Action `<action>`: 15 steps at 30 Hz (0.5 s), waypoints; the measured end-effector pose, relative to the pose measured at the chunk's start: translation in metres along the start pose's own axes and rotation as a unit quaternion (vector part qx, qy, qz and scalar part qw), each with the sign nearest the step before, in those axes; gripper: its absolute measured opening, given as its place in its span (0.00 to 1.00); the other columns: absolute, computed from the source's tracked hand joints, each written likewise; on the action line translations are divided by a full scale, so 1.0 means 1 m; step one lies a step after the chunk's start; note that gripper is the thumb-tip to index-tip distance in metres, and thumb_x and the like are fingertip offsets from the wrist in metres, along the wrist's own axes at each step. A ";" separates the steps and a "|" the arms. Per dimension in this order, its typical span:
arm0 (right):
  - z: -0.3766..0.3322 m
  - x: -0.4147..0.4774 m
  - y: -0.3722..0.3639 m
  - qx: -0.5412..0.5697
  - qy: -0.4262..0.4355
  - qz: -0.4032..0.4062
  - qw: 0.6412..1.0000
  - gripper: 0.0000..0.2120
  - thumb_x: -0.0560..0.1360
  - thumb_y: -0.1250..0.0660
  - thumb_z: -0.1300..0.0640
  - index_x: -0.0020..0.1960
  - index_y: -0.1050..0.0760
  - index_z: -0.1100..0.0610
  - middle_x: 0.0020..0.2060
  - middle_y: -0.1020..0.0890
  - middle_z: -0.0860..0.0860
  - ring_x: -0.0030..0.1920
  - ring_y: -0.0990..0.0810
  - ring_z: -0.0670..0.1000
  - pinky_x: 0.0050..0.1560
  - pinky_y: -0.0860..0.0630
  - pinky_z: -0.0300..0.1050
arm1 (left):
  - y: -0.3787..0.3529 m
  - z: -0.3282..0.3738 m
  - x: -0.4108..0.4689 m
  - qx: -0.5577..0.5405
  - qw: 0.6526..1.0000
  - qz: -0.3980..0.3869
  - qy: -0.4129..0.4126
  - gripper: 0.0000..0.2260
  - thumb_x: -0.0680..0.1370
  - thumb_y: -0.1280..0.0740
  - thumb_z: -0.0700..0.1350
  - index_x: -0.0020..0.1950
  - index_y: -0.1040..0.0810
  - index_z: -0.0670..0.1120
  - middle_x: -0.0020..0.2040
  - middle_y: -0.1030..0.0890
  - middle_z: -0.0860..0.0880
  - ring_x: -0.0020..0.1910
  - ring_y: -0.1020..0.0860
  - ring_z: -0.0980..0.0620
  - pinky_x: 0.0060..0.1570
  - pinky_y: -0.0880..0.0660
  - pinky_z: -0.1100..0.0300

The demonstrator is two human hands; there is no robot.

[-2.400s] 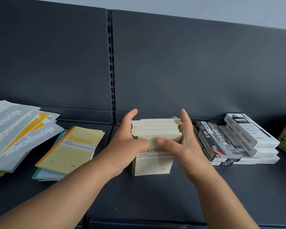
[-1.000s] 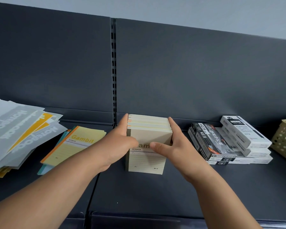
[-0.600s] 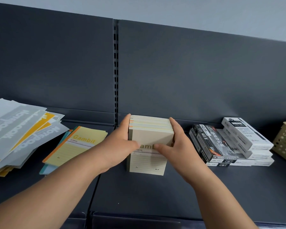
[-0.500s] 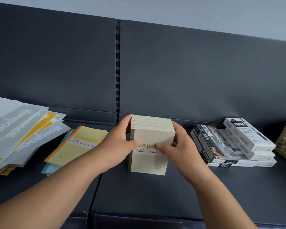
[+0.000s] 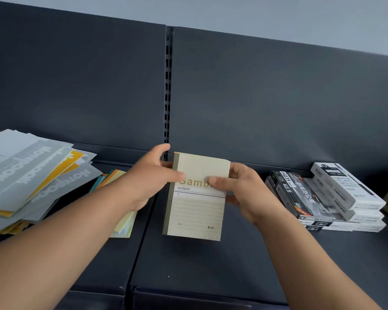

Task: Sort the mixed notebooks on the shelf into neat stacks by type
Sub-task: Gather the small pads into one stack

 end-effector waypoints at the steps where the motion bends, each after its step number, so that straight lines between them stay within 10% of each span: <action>1: 0.000 0.006 -0.002 0.001 -0.020 -0.004 1.000 0.10 0.72 0.27 0.66 0.52 0.21 0.58 0.46 0.13 0.51 0.45 0.14 0.51 0.46 0.19 0.47 | 0.002 -0.001 0.006 -0.008 1.000 0.005 0.015 0.37 0.71 0.27 0.35 0.75 0.38 0.53 0.61 0.21 0.46 0.61 0.23 0.46 0.66 0.30 0.45; 15: 0.017 0.062 -0.019 -0.022 -0.168 0.029 0.985 0.08 0.75 0.27 0.57 0.50 0.20 0.62 0.39 0.14 0.53 0.36 0.15 0.50 0.35 0.20 0.44 | -0.003 -0.012 0.057 -0.001 0.991 0.039 0.130 0.19 0.73 0.31 0.37 0.63 0.29 0.45 0.57 0.21 0.44 0.57 0.23 0.44 0.62 0.27 0.46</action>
Point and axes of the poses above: each hand's wrist, its own x-axis towards the middle knuckle, its own y-axis out of the back of the hand, z = x × y, the point moved 2 cm from there along x, towards the middle knuckle
